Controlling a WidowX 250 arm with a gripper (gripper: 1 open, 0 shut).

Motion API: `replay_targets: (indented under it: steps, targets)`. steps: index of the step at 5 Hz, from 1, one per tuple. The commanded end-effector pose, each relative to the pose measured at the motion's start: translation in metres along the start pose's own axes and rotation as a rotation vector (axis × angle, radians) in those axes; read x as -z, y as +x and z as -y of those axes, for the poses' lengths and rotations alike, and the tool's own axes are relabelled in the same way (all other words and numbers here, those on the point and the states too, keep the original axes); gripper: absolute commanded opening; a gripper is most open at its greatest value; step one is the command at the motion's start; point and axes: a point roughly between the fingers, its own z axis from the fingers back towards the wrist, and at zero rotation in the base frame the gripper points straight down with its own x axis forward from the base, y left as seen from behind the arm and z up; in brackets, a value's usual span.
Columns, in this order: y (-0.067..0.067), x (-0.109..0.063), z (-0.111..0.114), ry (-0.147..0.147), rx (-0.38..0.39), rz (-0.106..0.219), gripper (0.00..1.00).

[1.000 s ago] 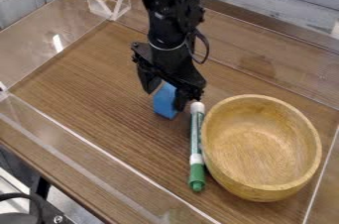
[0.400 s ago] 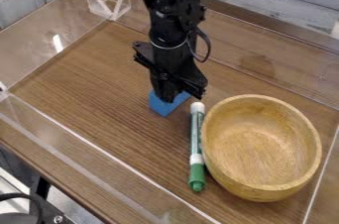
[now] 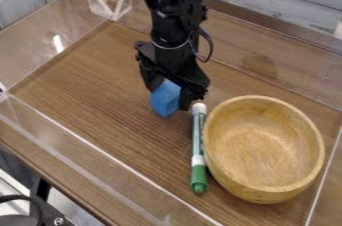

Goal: Remove the blue block from inside the brown bowl and put it on the table

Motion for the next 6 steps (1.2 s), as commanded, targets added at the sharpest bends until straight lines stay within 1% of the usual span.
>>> replay_targets:
  steps: [1,4,6]
  targets:
    - [0.010,-0.007,-0.001,0.000,-0.011,0.047,1.00]
    - [0.007,0.001,0.005,-0.014,-0.012,0.044,1.00]
    - [0.010,-0.012,0.002,-0.029,-0.014,0.029,1.00]
